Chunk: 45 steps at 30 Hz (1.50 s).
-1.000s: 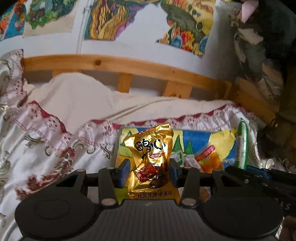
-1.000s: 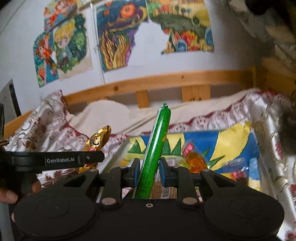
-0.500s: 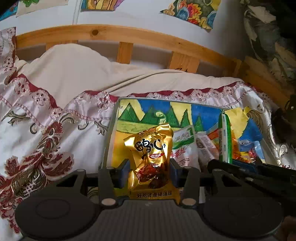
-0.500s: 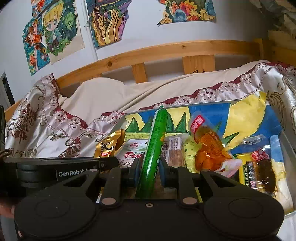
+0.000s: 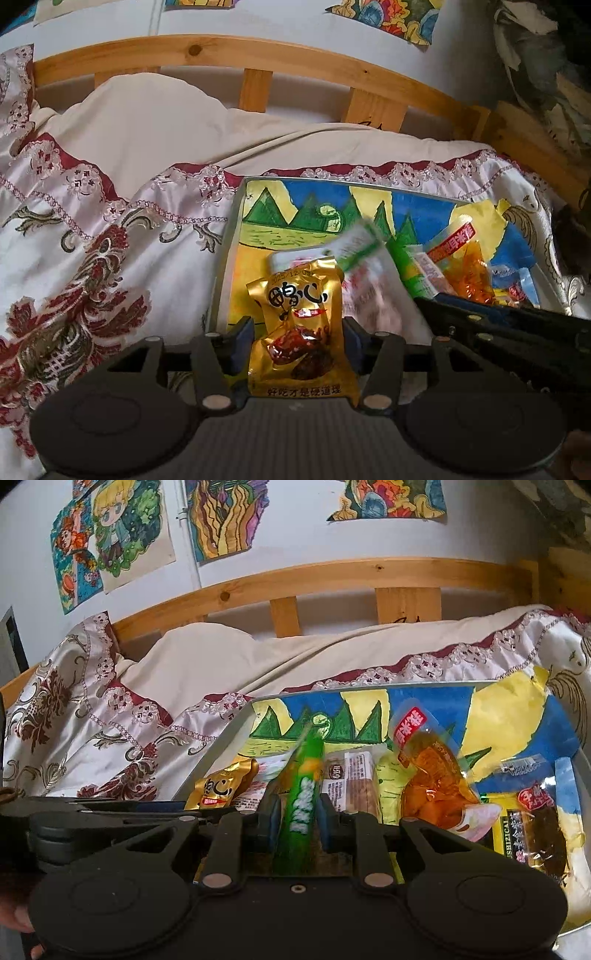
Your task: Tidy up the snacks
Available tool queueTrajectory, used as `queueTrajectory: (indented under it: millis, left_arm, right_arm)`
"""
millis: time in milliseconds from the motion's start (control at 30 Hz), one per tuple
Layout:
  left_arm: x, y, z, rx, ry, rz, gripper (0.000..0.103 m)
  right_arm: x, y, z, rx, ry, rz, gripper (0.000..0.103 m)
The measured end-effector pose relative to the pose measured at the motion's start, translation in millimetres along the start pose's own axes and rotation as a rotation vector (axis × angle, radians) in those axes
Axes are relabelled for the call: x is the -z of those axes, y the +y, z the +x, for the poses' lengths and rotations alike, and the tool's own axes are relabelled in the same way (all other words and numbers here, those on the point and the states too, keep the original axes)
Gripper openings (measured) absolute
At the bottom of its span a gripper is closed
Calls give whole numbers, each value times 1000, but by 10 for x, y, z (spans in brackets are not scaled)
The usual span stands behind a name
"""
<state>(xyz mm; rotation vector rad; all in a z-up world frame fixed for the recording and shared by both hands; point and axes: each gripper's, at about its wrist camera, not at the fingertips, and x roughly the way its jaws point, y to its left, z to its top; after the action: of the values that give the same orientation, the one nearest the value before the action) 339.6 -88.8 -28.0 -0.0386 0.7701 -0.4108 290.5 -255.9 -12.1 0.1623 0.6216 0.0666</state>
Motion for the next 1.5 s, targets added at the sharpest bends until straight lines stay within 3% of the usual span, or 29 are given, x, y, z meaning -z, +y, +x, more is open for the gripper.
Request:
queueTrajectory:
  millis: [100, 233, 767, 1000, 1100, 1500]
  left_arm:
    - [-3, 34, -60, -13, -16, 4, 67]
    - [-10, 84, -155, -18, -30, -12, 70]
    - [-87, 39, -1037, -61, -226, -42, 99]
    - [0, -54, -1474, -50, -288, -44, 102]
    - [68, -82, -1632, -42, -299, -58, 102]
    - [496, -188, -2162, -80, -330, -47, 102]
  right_arm:
    - [-5, -17, -53, 5, -19, -23, 28]
    - [-35, -76, -163, 2, -43, -10, 32]
    - [-238, -102, -1052, 12, -212, 2, 73]
    - [-263, -51, -1509, -3, -278, -1, 86]
    - [-235, -28, -1705, -17, -299, 8, 96]
    - [90, 20, -2320, -18, -327, 45, 102]
